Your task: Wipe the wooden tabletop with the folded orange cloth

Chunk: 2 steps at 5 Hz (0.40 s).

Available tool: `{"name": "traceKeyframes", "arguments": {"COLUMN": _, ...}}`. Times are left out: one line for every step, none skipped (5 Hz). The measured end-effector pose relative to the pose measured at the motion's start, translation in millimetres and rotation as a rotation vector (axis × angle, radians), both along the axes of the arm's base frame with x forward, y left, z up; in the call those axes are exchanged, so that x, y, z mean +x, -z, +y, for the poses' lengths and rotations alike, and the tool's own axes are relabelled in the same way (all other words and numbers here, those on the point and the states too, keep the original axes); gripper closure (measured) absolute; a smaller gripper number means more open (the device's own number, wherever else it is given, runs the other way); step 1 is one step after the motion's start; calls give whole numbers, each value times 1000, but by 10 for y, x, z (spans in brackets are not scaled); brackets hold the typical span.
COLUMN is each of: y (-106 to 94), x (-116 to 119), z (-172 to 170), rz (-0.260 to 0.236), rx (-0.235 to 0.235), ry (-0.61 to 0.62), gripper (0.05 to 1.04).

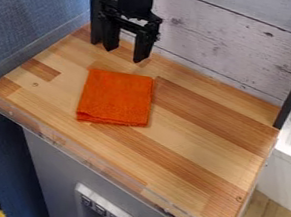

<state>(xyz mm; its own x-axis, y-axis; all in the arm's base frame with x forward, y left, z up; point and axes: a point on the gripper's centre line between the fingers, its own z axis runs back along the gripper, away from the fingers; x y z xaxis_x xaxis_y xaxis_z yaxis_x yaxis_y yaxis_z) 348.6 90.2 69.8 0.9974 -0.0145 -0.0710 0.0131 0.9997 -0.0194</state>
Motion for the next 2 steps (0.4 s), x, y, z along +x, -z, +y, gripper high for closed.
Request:
{"name": "traceKeyframes", "arguments": {"y": 86, "x": -60, "z": -16, "rz": 14, "rx": -6, "ry": 29, "gripper": 86}}
{"name": "traceKeyframes", "arguments": {"y": 176, "x": -182, "z": -53, "rz": 23, "rx": -13, "ry": 84, "gripper": 87}}
